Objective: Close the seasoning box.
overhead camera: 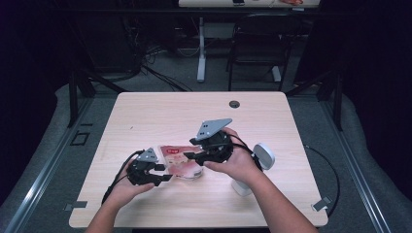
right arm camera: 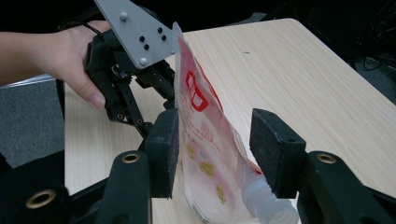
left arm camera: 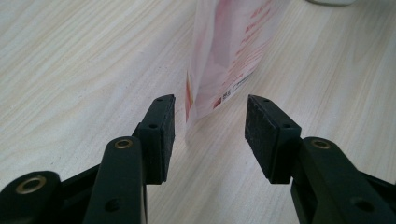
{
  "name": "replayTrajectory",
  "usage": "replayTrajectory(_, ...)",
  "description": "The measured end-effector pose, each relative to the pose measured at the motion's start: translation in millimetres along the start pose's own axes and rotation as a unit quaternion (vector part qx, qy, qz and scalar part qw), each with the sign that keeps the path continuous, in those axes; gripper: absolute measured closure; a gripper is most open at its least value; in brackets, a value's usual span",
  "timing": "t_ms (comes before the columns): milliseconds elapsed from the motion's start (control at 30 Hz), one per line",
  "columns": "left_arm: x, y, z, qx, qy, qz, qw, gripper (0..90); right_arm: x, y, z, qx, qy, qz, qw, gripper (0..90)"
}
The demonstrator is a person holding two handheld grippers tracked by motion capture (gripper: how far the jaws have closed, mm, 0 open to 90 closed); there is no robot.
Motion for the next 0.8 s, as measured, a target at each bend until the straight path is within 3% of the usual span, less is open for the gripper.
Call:
replayTrajectory(433, 2.3, 3.2, 2.1, 0.003, -0.008, -0.001, 1.0000, 53.5, 2.6, -5.3, 15.0, -0.010, 0.003, -0.009, 0.9999, 52.6)
replayTrajectory(800, 9.0, 8.0, 8.6, -0.003, -0.011, 0.015, 0.9998, 53.9, -6.1, 5.0, 31.5, -0.016, 0.033, -0.026, 0.9990, 54.8)
Point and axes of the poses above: each handheld gripper's, and its own axes: z roughly backward along the jaws, y roughly out of its underside, x roughly to its left, the point moved 9 cm from there along -z, roughly forward along the jaws, and after that the axes turned 11 degrees about -y, right-handed, at the moved point
